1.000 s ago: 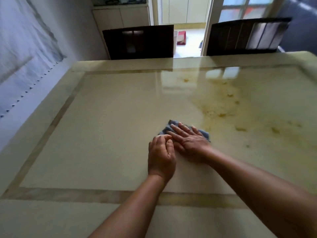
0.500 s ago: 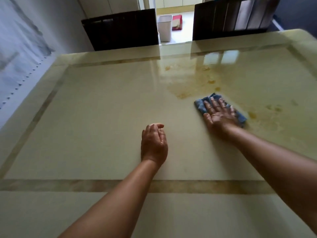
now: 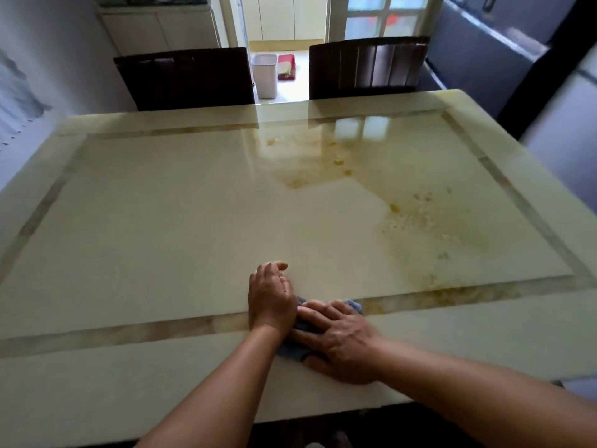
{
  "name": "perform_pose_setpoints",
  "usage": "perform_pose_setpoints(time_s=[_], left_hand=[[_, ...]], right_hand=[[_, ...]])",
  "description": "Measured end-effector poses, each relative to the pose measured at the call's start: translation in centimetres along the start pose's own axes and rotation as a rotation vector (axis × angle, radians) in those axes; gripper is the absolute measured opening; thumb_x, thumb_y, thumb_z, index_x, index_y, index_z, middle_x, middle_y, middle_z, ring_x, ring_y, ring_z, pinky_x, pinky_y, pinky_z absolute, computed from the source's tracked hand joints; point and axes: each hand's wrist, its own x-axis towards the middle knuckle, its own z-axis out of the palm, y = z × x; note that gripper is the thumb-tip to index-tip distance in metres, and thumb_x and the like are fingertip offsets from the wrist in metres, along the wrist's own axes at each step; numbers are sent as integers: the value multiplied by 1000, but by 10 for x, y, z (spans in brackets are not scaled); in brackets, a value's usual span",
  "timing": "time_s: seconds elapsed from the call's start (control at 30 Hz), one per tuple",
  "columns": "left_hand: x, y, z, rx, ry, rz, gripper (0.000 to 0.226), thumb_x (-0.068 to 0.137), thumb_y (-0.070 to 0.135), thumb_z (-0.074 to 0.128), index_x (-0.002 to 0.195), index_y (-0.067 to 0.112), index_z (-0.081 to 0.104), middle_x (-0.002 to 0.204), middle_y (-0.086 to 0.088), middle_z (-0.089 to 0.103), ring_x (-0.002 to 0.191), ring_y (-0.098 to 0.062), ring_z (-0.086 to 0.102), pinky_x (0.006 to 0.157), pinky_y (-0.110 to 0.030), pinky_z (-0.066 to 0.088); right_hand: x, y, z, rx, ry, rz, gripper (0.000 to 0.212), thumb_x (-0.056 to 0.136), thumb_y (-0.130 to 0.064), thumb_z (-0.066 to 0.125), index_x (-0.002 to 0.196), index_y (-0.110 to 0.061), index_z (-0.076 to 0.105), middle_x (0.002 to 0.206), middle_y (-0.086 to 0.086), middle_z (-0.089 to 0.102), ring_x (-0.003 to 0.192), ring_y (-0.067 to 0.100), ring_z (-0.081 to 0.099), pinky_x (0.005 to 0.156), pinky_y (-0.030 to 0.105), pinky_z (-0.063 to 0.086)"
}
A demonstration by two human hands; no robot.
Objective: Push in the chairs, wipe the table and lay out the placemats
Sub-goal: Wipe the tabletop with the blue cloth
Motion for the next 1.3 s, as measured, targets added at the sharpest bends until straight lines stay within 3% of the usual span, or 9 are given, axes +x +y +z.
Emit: perform_pose_setpoints(time_s=[0.07,0.13,0.23,0.33,0.5,0.8,1.07,1.17,1.3], left_hand=[[-8,6,4,-8,-17,3,26,92,11,39,108,7,59,114,-14,59,109,-29,48,96,-30,31],[-17,13,10,-8,-28,16,33,88,17,34,107,7,60,113,-15,60,108,-31,49,94,-30,30],[-23,21,18,8,-51,69,33,88,19,34,107,9,60,112,-13,61,108,-31,50,95,-31,32],[-19,27,25,27,-72,75,34,90,22,33,109,13,59,115,-10,60,111,-27,48,99,-33,35],[-7,41,42,71,-67,56,27,93,15,40,115,14,56,123,-7,56,117,-25,45,102,-32,32],[20,39,54,222,-7,-20,54,81,33,25,122,13,54,132,-8,53,124,-26,45,106,-32,28],[45,50,56,238,99,-92,60,79,43,19,112,12,59,115,-12,59,108,-32,50,96,-36,35],[62,53,50,227,109,-76,59,80,42,20,112,12,58,116,-12,59,107,-32,50,96,-36,35],[88,37,35,254,69,-52,49,82,31,28,118,13,55,124,-9,55,113,-29,47,99,-34,31]], right_hand=[[-7,6,-4,12,-14,46,55,85,-58,27,133,-39,46,138,-1,53,122,23,54,96,35,46],[-15,19,-3,49,-19,94,69,83,-59,11,146,-37,27,155,2,28,143,22,26,114,37,20],[-24,49,2,92,57,290,69,84,-59,-3,149,-38,-2,160,-9,-7,147,10,-10,114,29,-8],[-26,81,-1,144,64,452,56,99,-50,16,149,-38,-5,159,-10,-14,146,10,-14,116,33,-9],[-34,143,-3,168,101,619,60,94,-51,7,150,-35,-5,159,-9,-15,147,11,-11,117,35,-5],[4,260,-33,271,161,953,55,99,-47,16,150,-37,-3,159,-5,-15,147,20,-10,118,44,-3],[82,129,-34,220,121,297,55,100,-48,12,150,-34,-5,157,-9,-20,143,16,-24,115,39,-16],[88,138,-32,153,138,114,56,96,-52,9,149,-39,-4,156,-15,-14,140,8,-23,115,34,-13],[107,197,-54,157,156,323,55,97,-51,11,149,-39,-1,158,-12,-12,146,10,-12,118,35,-4]])
